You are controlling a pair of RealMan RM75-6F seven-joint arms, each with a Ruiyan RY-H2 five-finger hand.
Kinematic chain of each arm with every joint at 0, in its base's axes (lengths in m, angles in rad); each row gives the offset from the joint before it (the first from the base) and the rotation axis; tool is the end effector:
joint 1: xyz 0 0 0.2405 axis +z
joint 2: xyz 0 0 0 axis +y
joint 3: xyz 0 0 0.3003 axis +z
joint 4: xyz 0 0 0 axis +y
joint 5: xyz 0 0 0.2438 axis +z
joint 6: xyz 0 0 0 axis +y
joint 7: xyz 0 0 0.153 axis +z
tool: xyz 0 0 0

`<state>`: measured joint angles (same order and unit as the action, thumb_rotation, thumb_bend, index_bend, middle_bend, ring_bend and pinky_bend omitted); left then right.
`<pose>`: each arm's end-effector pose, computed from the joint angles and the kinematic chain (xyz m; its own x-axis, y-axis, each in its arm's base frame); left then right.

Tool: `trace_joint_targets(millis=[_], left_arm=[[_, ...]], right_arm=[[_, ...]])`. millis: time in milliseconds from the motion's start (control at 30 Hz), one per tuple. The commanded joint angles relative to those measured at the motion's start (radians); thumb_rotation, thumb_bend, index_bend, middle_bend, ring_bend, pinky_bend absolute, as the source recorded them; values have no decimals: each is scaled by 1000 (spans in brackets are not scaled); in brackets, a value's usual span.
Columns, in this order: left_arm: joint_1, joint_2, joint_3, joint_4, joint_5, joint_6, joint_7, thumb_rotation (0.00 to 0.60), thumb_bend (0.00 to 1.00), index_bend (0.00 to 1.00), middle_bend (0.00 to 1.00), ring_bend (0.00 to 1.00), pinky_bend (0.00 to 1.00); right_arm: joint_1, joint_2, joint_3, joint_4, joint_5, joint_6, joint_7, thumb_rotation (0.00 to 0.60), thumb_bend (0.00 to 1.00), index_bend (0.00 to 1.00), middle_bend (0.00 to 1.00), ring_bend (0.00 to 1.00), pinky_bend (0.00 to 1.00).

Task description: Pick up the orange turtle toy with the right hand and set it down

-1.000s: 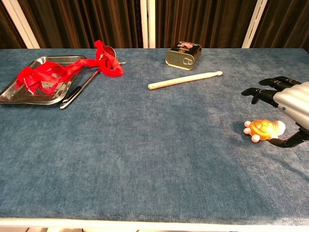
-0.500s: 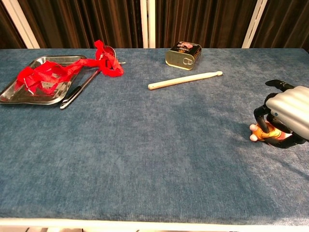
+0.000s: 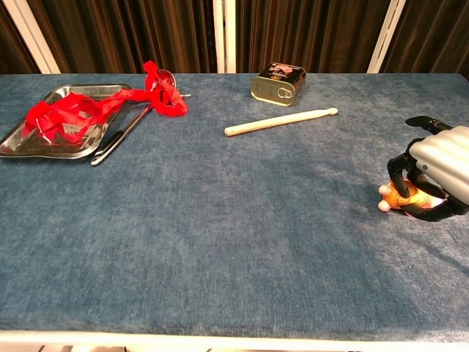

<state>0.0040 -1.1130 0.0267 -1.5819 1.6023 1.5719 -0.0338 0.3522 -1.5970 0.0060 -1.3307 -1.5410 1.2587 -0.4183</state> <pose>-0.3726 0.1449 0.1478 0.4010 0.0282 0.9157 0.9160 -0.0266 -0.4003 -0.2929 -0.2645 -0.0497 0.6373 -0.0727 0.7672 -0.7318 -0.3690 0.5730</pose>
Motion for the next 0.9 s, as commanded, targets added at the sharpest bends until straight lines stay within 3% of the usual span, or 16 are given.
trace_joint_targets(millis=[33,133,167,233,367,700,900], left_arm=[[-1,0,0,-1,0,-1,2,600,84,149,87,0,3],[-1,0,0,-2,1,-2,3,600,84,149,87,0,3],[-2,-1,0,-3,1,-1,4,600,84,149,87,0,3],[-2,-1,0,-4,1,-2,6,600,84,150,87,0,3],[-2,0,0,-7,2,-1,10,600,84,149,87,0,3],[-1,1,2,-5,1,-3,7,600,84,150,87,0,4],[-1,2,1,-3,-3,-4,2,600,84,150,87,0,4]], right_arm=[[-3,25,-2,-21,12,-13,36,600,143,346,548,208,0],[-2,57,1,-55,42,-43,24,600,103,74,248,35,0],[-3,63,2,-62,45,-44,25,600,95,25,167,6,0],[-5,74,2,-72,46,-41,33,600,89,0,103,0,0],[-8,94,0,-93,51,-46,55,600,87,0,94,0,0],[-1,100,19,-91,28,-22,127,600,87,42,195,0,0],[38,74,43,-50,37,-60,66,600,141,105,200,0,0]])
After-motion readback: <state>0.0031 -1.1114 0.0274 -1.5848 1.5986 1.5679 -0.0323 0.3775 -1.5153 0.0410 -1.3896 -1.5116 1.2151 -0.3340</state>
